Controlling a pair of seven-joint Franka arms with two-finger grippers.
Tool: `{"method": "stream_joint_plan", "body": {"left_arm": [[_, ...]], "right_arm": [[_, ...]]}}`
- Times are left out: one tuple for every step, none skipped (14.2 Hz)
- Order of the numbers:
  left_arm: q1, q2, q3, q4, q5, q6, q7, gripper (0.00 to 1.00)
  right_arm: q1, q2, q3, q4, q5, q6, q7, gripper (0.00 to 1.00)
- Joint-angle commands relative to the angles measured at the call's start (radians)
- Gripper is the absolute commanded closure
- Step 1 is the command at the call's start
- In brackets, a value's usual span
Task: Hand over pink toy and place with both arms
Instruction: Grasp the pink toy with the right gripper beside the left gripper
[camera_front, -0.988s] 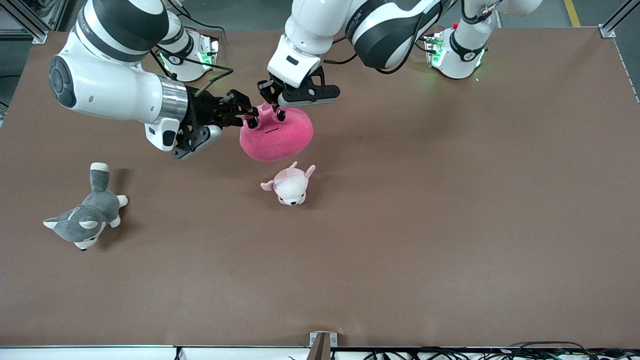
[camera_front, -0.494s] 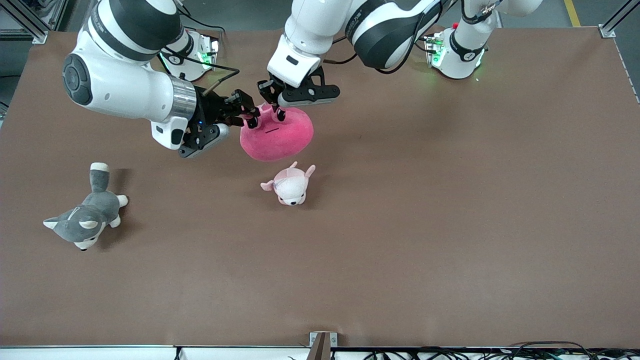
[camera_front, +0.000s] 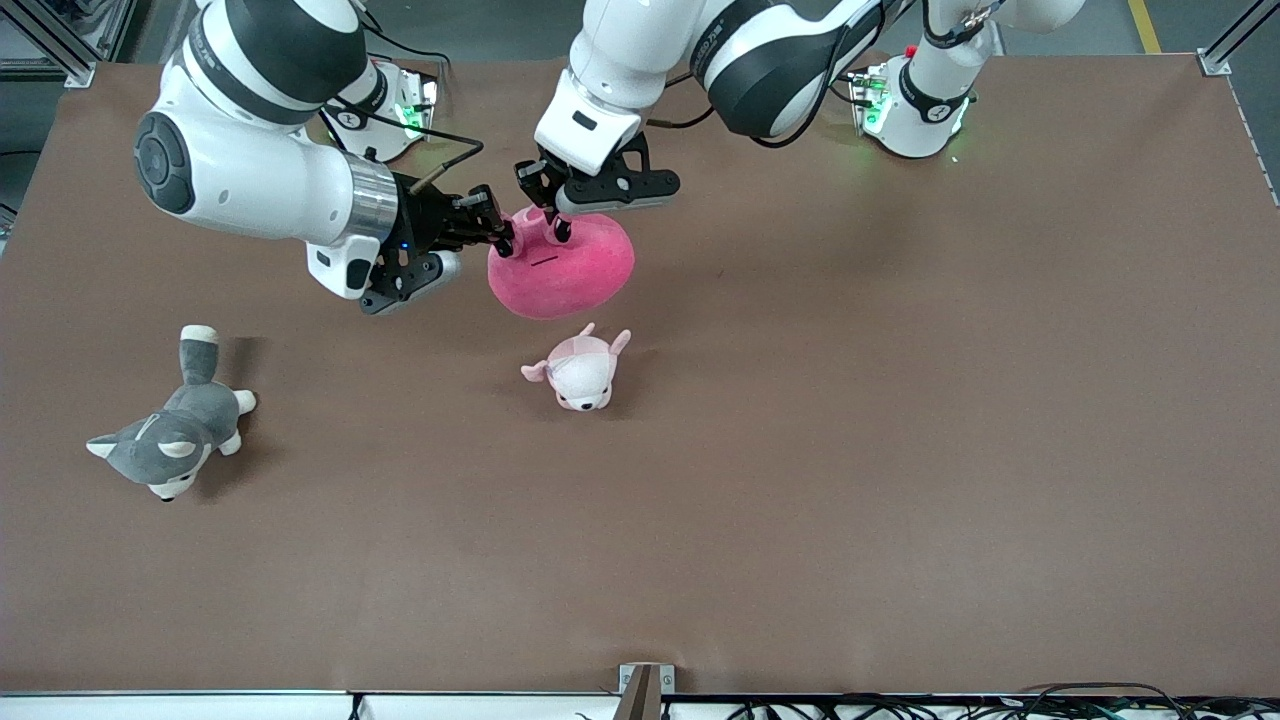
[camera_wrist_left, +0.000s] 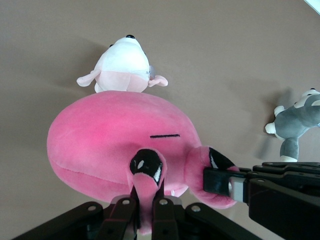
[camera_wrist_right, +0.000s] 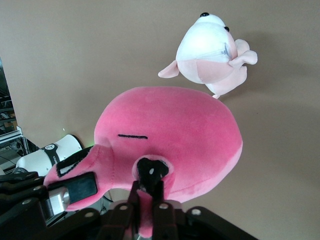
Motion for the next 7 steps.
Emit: {"method": "stream_joint_plan", "body": {"left_arm": [[-0.009,-0.004,0.005,0.013,0.024,-0.01,-0.011,1.0],[-0.009,-0.004,0.005,0.013,0.024,-0.01,-0.011,0.97],[-0.007,-0.007,0.007,0.013,0.026,-0.01,-0.005,0.73],[-0.007,-0.008,0.007,0.013,0.027,-0.01,-0.002,0.32],[-0.006,-0.013,0.007,0.013,0.038,-0.01,-0.003,0.06],[-0.004,-0.027,0.004,0.011,0.068,-0.013,-0.005,0.0],[-0.001,-0.037,0.001,0.008,0.079,-0.016,-0.003,0.0]], "right_arm": [[0.015,-0.004,-0.008,-0.003,-0.009,-0.009,0.021,0.96],[0.015,-0.004,-0.008,-0.003,-0.009,-0.009,0.02,0.96],[0.014,-0.004,-0.008,-0.003,-0.009,-0.009,0.019,0.96],[0.014,-0.004,-0.008,-0.003,-0.009,-0.015,0.019,0.96],[0.012,-0.004,-0.008,-0.003,-0.009,-0.017,0.019,0.96],[0.008,-0.004,-0.009,-0.003,-0.011,-0.024,0.018,0.96],[0.002,-0.005,-0.017,-0.002,-0.011,-0.047,0.018,0.96]]}}
